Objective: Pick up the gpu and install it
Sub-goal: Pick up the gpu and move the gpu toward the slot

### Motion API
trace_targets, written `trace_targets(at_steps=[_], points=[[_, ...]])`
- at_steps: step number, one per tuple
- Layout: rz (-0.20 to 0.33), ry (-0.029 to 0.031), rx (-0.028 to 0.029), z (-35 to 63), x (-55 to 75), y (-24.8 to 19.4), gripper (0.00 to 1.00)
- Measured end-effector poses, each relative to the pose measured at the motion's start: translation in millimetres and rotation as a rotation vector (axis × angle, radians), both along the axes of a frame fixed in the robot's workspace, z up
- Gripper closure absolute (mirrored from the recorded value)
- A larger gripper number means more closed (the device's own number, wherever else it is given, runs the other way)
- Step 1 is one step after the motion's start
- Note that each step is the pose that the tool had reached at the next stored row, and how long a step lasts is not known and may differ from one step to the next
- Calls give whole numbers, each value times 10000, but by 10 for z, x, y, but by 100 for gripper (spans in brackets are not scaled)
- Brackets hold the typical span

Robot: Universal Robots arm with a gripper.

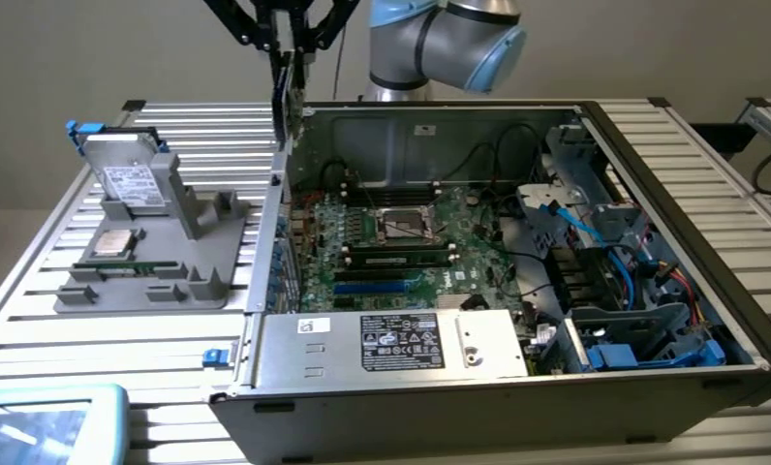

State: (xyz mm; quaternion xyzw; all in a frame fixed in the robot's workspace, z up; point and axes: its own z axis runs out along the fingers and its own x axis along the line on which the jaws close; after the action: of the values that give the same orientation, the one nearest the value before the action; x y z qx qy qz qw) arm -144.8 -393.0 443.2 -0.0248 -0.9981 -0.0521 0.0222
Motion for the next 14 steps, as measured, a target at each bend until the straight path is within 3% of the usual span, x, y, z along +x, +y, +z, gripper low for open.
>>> trace_targets(at_steps=[14], points=[[-1,13,0,-13,636,-23,73]])
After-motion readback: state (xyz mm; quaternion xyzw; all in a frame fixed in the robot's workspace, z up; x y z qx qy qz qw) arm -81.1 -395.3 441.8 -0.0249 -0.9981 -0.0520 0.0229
